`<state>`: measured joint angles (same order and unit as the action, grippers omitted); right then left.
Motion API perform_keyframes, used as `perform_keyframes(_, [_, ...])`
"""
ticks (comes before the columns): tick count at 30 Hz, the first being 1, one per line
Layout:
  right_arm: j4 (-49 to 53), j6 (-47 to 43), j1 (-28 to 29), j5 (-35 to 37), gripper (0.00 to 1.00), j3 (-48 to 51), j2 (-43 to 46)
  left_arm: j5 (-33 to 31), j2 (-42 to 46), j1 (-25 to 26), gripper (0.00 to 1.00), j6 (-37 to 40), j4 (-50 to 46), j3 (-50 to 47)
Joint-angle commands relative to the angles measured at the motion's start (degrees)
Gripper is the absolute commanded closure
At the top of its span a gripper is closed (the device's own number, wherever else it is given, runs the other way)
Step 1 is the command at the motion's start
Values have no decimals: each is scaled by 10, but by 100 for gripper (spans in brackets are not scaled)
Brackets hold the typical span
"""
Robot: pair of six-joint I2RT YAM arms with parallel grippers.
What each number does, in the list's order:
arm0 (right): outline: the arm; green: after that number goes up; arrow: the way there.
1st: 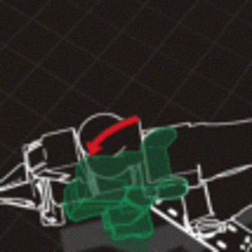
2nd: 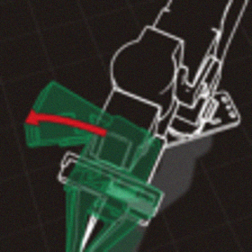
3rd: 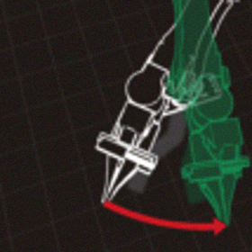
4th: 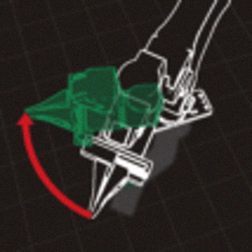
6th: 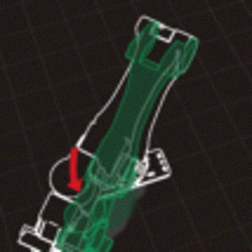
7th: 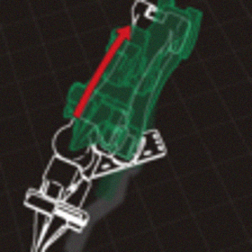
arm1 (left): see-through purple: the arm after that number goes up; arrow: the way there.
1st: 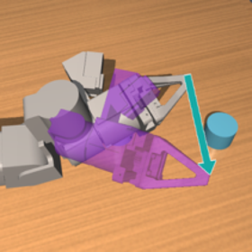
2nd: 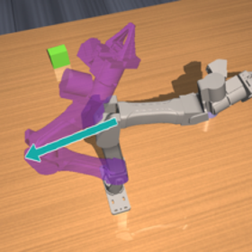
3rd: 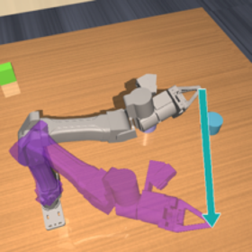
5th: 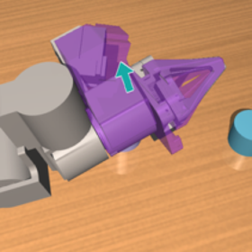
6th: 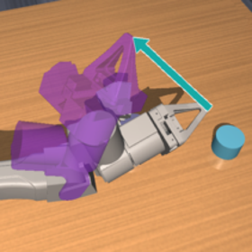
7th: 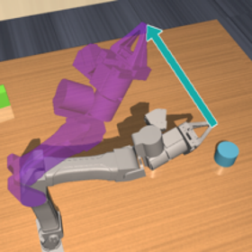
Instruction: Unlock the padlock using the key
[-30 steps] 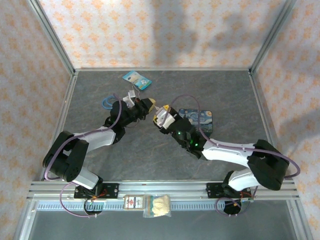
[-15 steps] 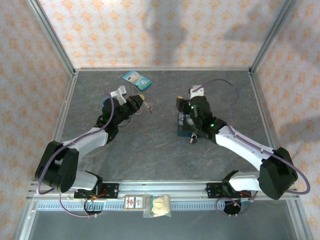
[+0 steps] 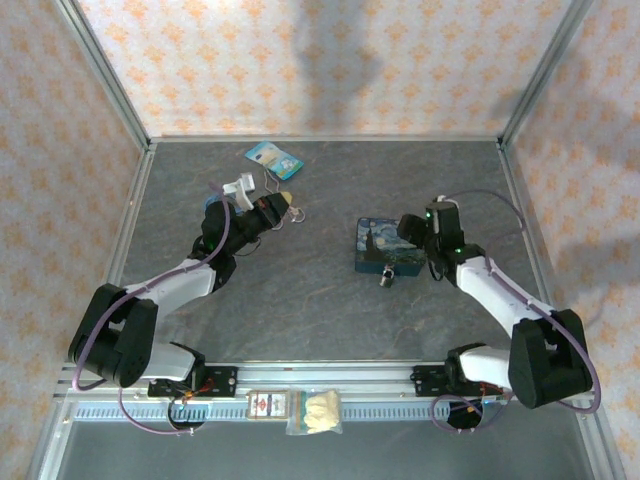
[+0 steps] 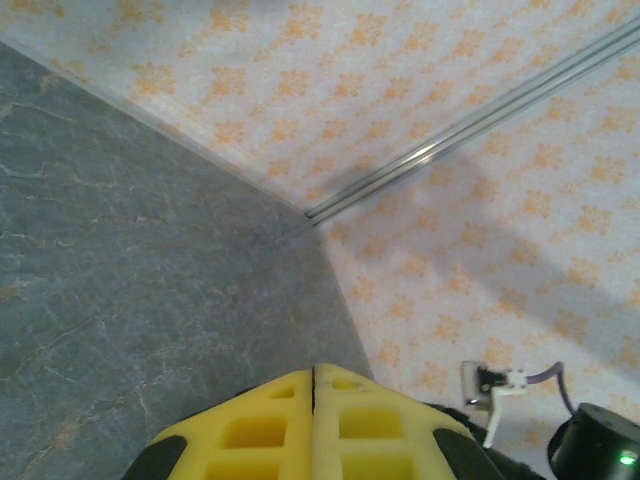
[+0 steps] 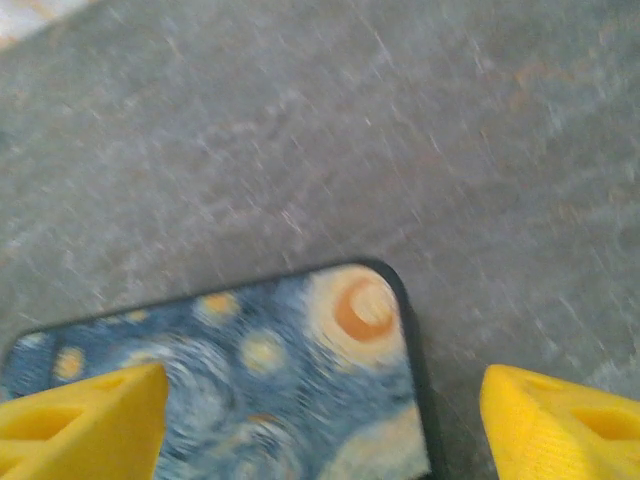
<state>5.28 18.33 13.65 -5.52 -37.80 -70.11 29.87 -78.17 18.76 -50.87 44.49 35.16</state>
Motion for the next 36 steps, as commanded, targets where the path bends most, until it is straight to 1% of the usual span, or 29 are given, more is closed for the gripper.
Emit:
perform_keyframes(1, [-4,10,-2,-34,14,19,22,17,14,9,100,16,34,-9])
perform_keyframes(6, [-20,6,-3,-58,13,41,12,15,13,15,100,13,40,-16])
perform_keyframes(9, [-39,6,-3,-77,13,55,0,19,12,16,100,9,66,-23])
perform_keyframes(10, [-48,6,-3,-94,13,57,-5,24,11,17,100,7,80,-25])
perform_keyframes(13, [-81,11,-1,-153,15,54,-30,57,5,17,100,7,139,-32])
perform_keyframes(16, [-136,40,11,-179,15,54,-63,100,2,17,100,14,195,-38])
perform_keyframes(19, [-174,42,50,-169,16,35,-100,136,6,16,100,20,235,-49])
perform_keyframes(22, [-184,41,81,-159,16,-4,-146,148,17,16,100,29,238,-59])
perform_keyframes(28, [-206,51,115,-162,17,-75,-216,140,41,16,100,53,197,-68])
perform_keyframes(31, [-211,55,131,-178,17,-107,-239,131,42,16,100,55,191,-68])
perform_keyframes(32, [-209,53,132,-184,14,-116,-241,129,41,16,100,54,191,-68])
perform_keyframes(33, [-206,49,132,-188,8,-122,-238,128,38,16,100,52,194,-68])
perform_keyframes(34, [-202,40,132,-184,5,-125,-228,128,34,17,100,48,198,-67])
perform_keyframes(36, [-188,14,132,-172,4,-127,-197,128,28,17,100,41,210,-65])
